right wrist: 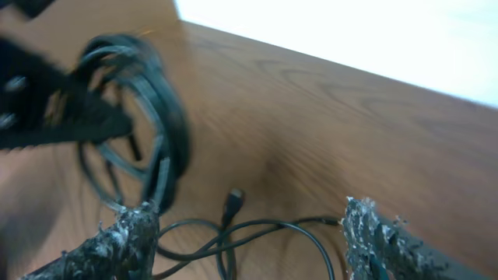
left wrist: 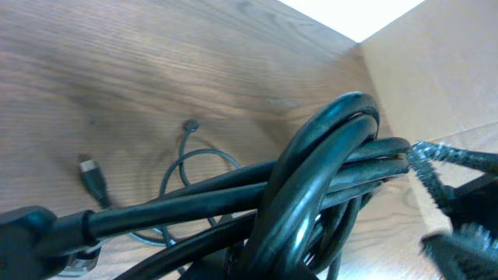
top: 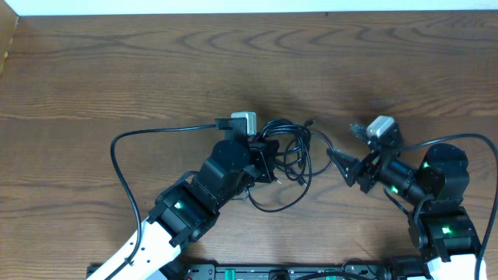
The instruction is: Untangle cables
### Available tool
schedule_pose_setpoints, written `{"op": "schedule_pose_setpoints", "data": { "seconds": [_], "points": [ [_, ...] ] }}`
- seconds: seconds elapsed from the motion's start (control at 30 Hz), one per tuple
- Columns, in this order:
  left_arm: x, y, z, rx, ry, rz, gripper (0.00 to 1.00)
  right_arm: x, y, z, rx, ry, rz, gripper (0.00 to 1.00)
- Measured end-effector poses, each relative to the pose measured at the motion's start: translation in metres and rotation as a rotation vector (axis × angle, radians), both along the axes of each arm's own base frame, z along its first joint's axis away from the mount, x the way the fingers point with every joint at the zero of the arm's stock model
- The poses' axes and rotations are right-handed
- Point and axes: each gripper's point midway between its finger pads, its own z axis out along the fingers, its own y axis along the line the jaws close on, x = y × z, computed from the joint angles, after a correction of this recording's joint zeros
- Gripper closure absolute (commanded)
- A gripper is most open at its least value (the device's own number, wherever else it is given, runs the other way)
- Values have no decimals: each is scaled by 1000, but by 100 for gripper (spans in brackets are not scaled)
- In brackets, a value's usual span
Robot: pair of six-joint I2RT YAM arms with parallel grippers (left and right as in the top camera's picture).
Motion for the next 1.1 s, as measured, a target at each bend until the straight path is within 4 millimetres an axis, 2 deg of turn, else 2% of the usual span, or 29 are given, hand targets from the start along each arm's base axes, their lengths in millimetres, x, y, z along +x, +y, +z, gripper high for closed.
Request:
{"op": "schedule_pose_setpoints", "data": {
  "seconds": [0.2, 0.4, 0.53, 0.57, 0.67, 0.7, 0.97, 1.1],
  "points": [
    [-12, -16, 7, -37, -7, -75, 93, -15, 15, 12, -21, -123, 156, 33],
    [-27, -30, 8, -44, -4, -140, 92, -21, 22, 27, -16, -221, 230, 40],
    [-34, -41, 17, -74, -33, -177, 93, -25, 27, 28, -11, -230, 259, 45],
    [-36, -44, 20, -83, -40, -187, 93, -27, 29, 28, -12, -234, 270, 53],
    [-41, -50, 25, -101, -52, -212, 93, -29, 33, 28, -13, -241, 293, 92],
    [-42, -51, 25, -101, -52, -216, 92, -30, 34, 28, -14, -243, 297, 99],
    [-42, -46, 16, -67, -32, -201, 93, -28, 33, 27, -3, -220, 285, 99],
    [-39, -43, 14, -53, -34, -177, 93, -21, 30, 25, 22, -158, 224, 99]
  ]
}}
